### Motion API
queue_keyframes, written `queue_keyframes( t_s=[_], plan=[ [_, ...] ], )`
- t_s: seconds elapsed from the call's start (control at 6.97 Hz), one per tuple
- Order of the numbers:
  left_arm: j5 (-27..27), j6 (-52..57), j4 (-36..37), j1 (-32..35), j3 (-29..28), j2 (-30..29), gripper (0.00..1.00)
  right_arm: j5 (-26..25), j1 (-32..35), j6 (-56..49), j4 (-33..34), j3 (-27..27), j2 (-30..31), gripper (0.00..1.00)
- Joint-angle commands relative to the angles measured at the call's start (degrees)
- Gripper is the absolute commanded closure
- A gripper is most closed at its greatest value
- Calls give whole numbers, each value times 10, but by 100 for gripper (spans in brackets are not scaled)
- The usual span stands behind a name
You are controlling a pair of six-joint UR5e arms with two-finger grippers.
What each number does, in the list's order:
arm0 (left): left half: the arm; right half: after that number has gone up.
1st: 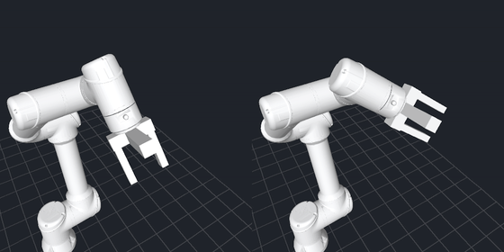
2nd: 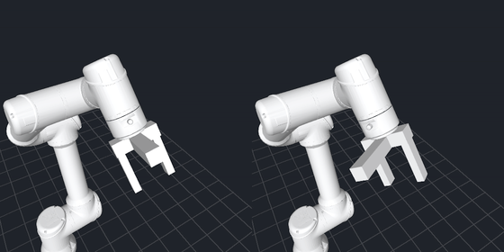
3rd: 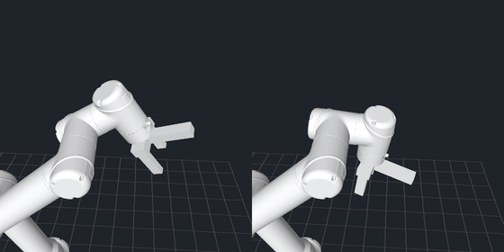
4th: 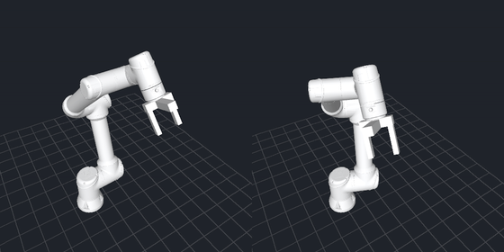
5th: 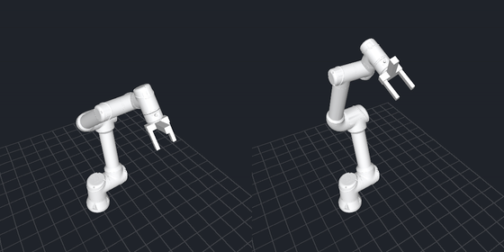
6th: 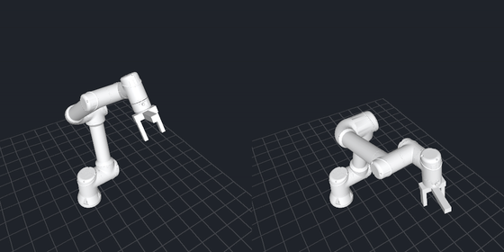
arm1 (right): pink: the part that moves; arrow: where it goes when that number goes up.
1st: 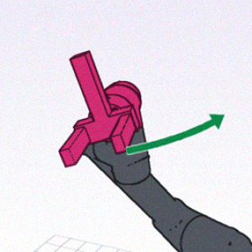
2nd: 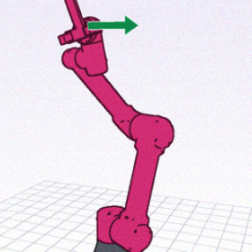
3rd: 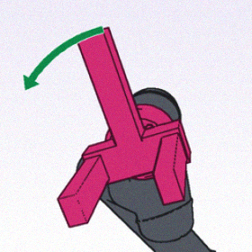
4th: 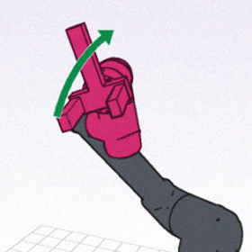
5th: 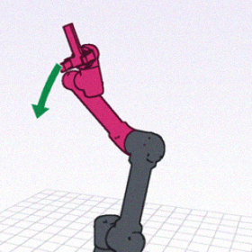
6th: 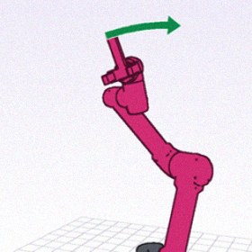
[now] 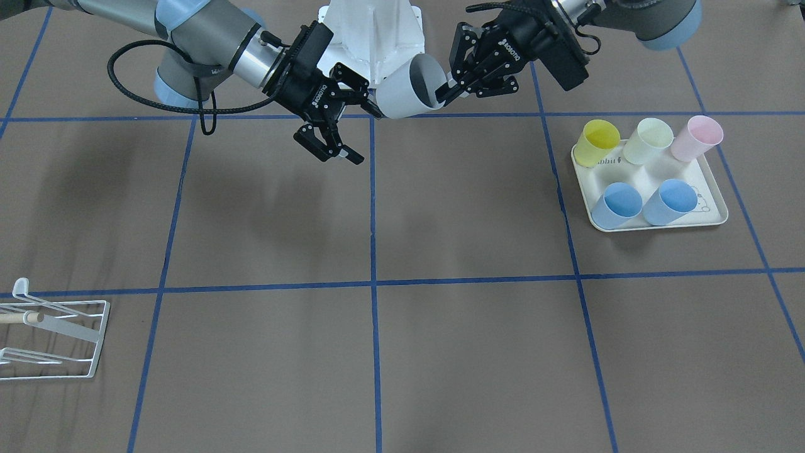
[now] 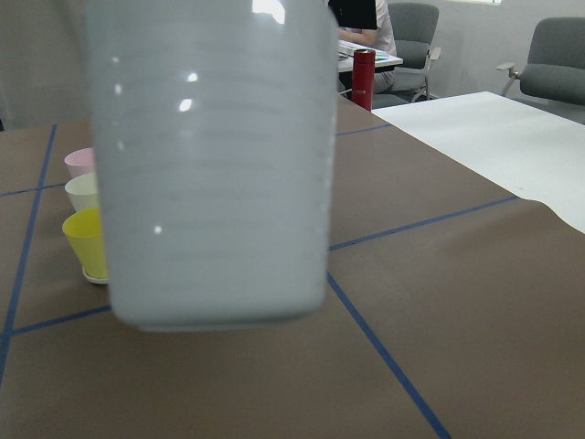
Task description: Transfer IKEA cup to right arm and place on rack
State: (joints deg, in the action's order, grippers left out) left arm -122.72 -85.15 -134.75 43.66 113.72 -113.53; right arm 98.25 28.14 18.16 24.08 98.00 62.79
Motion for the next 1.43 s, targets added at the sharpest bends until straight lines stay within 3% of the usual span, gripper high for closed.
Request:
queue_keyframes(
  t_s=[0.0,0.57,1.0,1.29],
  plan=[
    [0,0,-7,-2,-12,-3,100,-13,-15,-1,-24,-9,1,1],
    [41,1,-9,-38,-47,-25,100,-14,-17,-1,-24,-6,-2,1],
    [42,3,-11,-49,-58,-24,100,-15,-17,-1,-25,-5,-3,1],
    [49,3,-57,-53,-83,-23,100,-24,-16,-1,-25,-4,-2,1]
  ],
)
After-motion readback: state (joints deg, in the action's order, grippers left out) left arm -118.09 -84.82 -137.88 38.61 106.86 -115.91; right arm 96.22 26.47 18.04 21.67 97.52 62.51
